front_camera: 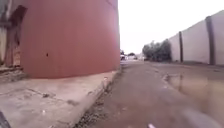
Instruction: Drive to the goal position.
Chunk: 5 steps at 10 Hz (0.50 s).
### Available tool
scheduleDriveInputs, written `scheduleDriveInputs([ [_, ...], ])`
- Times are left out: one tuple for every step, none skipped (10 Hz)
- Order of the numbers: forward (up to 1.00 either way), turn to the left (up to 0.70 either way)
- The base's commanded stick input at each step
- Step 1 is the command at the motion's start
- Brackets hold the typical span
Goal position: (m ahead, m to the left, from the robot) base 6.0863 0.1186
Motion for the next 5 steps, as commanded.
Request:
scheduleDriveInputs([
  [0.07, 0.00],
  [0.50, -0.50],
  [0.50, -0.50],
  [0.50, -0.50],
  [0.50, -0.50],
])
